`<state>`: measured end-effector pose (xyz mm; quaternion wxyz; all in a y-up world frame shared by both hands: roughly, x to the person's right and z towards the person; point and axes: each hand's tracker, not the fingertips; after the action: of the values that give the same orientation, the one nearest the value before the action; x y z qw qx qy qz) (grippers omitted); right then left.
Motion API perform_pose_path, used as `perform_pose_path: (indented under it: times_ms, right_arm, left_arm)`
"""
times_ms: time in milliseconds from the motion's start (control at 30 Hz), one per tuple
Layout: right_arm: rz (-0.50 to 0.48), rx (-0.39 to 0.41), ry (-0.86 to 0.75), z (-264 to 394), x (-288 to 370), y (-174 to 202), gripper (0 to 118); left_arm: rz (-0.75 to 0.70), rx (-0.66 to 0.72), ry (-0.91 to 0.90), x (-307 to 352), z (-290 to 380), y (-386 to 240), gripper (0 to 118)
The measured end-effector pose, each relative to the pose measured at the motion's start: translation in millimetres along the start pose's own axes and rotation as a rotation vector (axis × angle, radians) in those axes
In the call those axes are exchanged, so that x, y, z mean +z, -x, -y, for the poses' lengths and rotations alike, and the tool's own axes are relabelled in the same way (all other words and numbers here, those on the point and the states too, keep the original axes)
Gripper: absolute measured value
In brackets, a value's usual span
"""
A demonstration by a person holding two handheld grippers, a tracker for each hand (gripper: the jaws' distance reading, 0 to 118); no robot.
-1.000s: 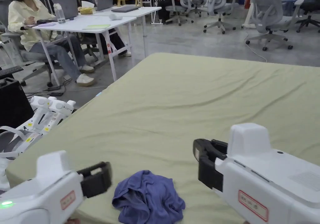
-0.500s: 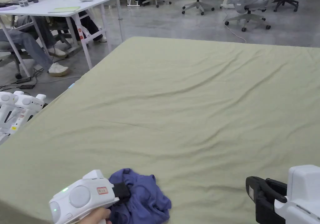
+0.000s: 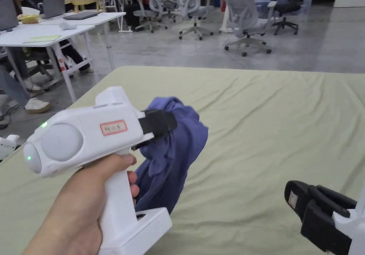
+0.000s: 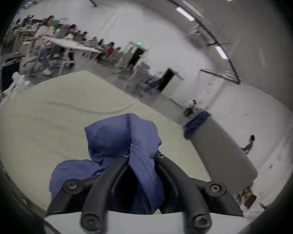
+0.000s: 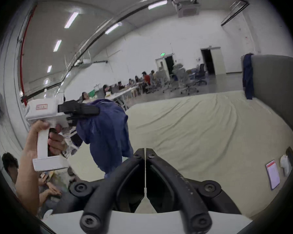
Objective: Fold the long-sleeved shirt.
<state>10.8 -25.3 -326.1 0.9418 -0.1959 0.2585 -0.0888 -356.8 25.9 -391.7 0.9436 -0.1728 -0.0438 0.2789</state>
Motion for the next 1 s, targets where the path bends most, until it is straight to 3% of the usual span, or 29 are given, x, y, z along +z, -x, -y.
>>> perform_pose_path:
  times_ms: [167, 367, 533, 633, 667, 700, 767, 800, 900, 1000]
  right_arm:
    - [0.141, 0.015, -0.090, -21.4, 54.9, -34.7, 3]
    - [0.261, -0.004, -0.089, -2.8, 88.7, -72.0, 3]
    - [0.321, -0.017, -0.016, 18.9, 93.3, -89.7, 3]
    - [0.325, -0.026, 0.012, 25.5, 92.6, -95.3, 3]
    - [0.325, -0.027, 0.020, 25.9, 90.6, -96.0, 3]
    - [0.325, -0.029, 0.025, 26.8, 88.2, -96.8, 3]
    - [0.314, -0.045, 0.026, 27.4, 82.8, -97.6, 3]
    - [0.305, -0.054, 0.024, 27.2, 78.7, -97.1, 3]
    - [0.288, -0.064, 0.019, 27.9, 70.4, -95.0, 3]
    - [0.267, -0.075, 0.033, 32.0, 57.3, -93.0, 3]
  left_arm:
    - [0.018, -0.151, 0.168, -75.0, 48.3, -84.3, 16]
    - [-0.045, -0.133, 0.621, -210.7, 228.4, -109.1, 16]
    - [-0.130, -0.190, 0.907, -265.8, 369.6, -109.1, 16]
    - [-0.152, -0.271, 0.833, -263.8, 375.9, -119.7, 16]
    - [-0.148, -0.246, 0.856, -265.5, 367.6, -123.4, 20]
    - [-0.121, -0.226, 0.855, -266.6, 358.7, -123.6, 39]
    - [0.013, -0.266, 0.739, -254.4, 326.3, -126.7, 101]
    - [-0.008, -0.315, 0.588, -234.6, 300.4, -133.1, 118]
    - [0.071, -0.357, 0.312, -178.2, 240.8, -127.0, 116]
    - [0.000, -0.344, 0.288, -125.7, 201.4, -107.0, 116]
